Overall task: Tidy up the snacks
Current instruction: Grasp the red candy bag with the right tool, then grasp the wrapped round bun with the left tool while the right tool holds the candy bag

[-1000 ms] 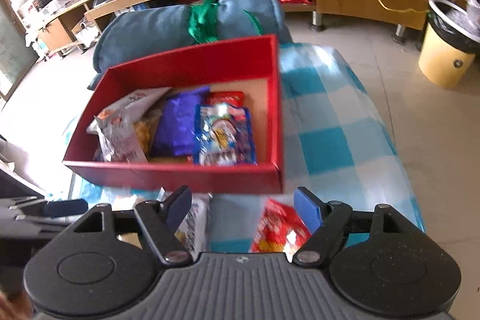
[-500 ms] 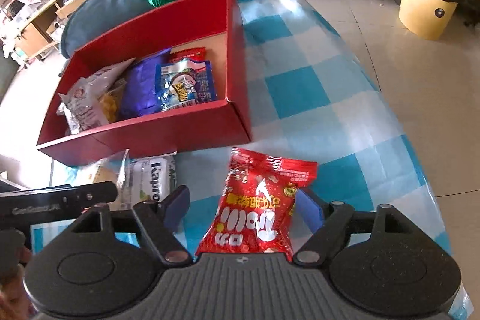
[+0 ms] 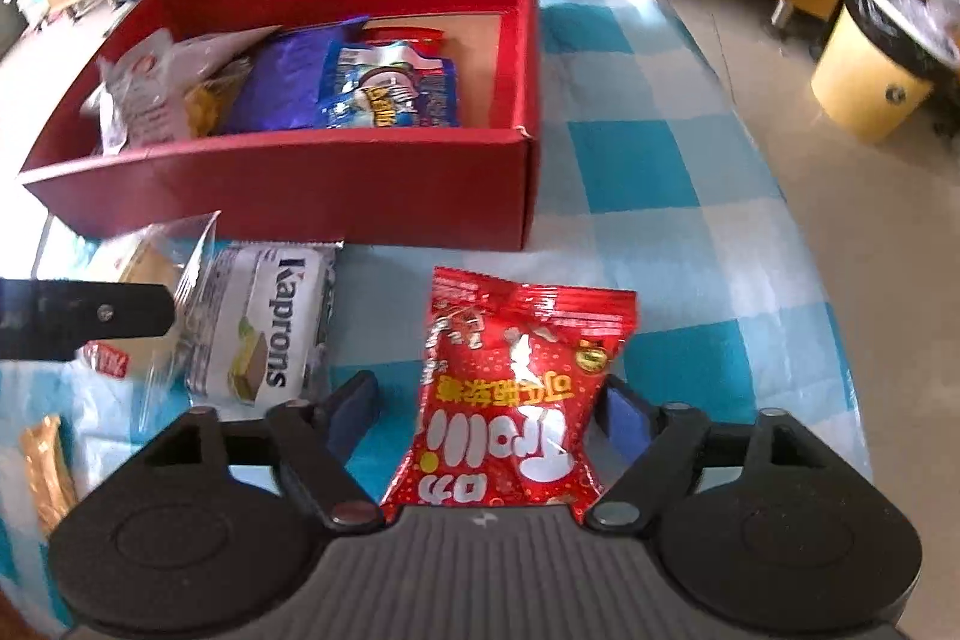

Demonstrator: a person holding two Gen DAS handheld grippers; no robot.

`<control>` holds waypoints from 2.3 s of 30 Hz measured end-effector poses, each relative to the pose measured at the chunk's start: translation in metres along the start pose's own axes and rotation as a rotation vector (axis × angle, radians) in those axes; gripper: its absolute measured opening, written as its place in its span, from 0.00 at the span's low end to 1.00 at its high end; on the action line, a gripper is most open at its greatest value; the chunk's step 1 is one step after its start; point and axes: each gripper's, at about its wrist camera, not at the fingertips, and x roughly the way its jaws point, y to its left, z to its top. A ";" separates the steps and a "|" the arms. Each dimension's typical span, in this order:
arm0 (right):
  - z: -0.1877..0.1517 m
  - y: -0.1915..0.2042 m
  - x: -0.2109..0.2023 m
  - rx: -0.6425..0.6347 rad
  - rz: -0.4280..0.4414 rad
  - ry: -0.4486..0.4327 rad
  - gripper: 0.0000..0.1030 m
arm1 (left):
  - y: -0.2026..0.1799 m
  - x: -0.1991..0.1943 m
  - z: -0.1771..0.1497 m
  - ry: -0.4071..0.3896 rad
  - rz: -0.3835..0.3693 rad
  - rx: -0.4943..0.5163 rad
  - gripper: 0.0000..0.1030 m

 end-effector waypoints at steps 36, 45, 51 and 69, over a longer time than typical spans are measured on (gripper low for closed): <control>-0.026 0.049 0.001 -0.115 0.077 0.084 0.99 | 0.017 -0.004 -0.032 0.006 0.037 0.001 0.91; -0.019 0.048 0.003 -0.091 0.044 0.034 0.90 | 0.023 -0.003 -0.032 0.012 0.023 -0.010 0.92; -0.030 0.038 -0.015 -0.076 0.035 0.023 0.51 | 0.028 0.002 -0.028 0.024 0.012 -0.020 0.97; -0.027 0.012 -0.047 0.012 0.067 -0.038 0.47 | 0.022 -0.016 -0.037 0.035 -0.020 -0.011 0.71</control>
